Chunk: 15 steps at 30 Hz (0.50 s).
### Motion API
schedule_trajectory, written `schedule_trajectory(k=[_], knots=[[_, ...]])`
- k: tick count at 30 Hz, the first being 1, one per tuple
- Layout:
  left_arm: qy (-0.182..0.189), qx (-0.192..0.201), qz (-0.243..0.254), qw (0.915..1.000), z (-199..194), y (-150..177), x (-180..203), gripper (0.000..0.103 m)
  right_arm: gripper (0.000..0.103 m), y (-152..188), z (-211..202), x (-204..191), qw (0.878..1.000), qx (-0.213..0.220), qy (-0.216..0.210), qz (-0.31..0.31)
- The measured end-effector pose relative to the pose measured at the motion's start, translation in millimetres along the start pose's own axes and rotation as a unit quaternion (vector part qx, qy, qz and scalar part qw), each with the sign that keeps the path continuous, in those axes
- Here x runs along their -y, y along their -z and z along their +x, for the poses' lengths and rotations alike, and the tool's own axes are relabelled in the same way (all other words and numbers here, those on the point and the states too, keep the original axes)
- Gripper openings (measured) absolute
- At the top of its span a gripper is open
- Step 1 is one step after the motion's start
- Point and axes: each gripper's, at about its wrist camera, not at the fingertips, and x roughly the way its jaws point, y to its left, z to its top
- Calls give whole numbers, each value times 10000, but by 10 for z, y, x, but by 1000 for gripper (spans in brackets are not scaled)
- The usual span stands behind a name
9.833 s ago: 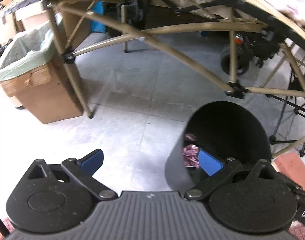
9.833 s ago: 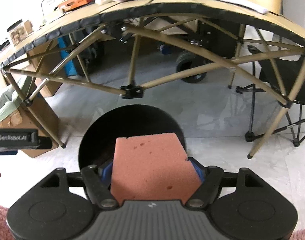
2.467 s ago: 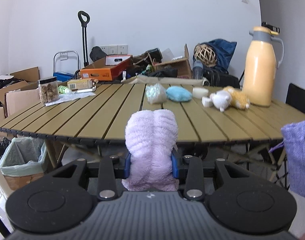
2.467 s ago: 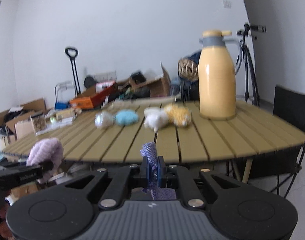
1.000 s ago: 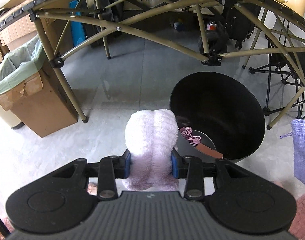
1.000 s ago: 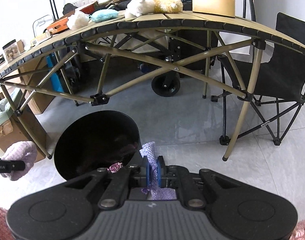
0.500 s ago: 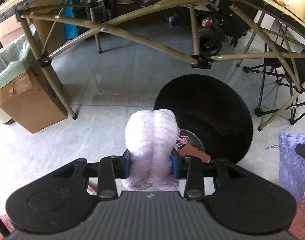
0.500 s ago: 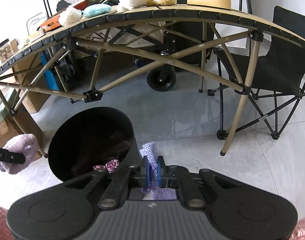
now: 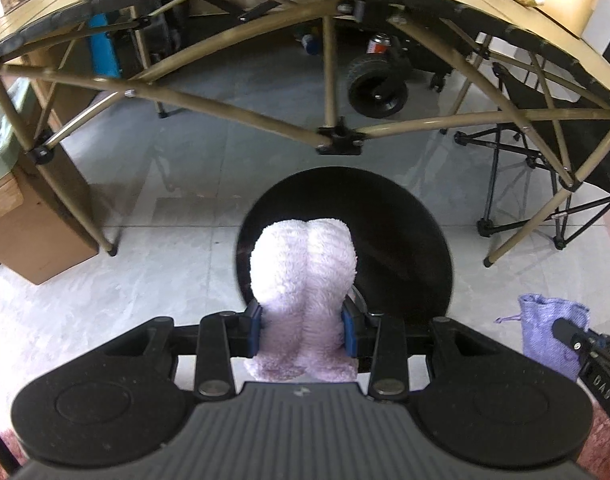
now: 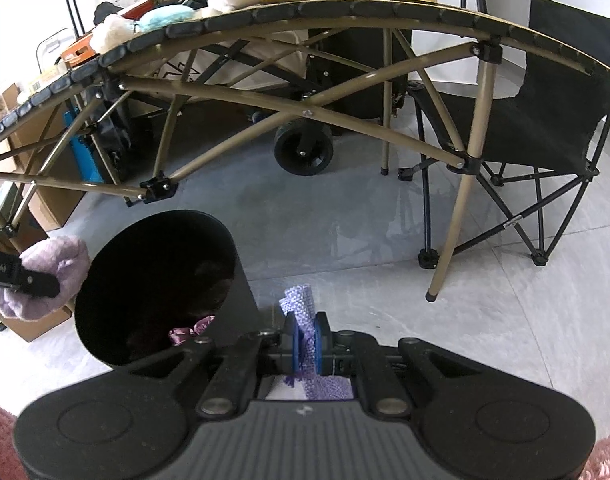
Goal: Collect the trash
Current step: 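Open the left gripper over the bin to drop the lilac towel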
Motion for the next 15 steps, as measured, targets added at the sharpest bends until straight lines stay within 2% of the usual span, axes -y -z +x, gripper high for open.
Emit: schedule_trajectory(k=[15], knots=[[59,-184,198,9996,263,-184,484,37,7,50,94,258,9995,-139,155,226]])
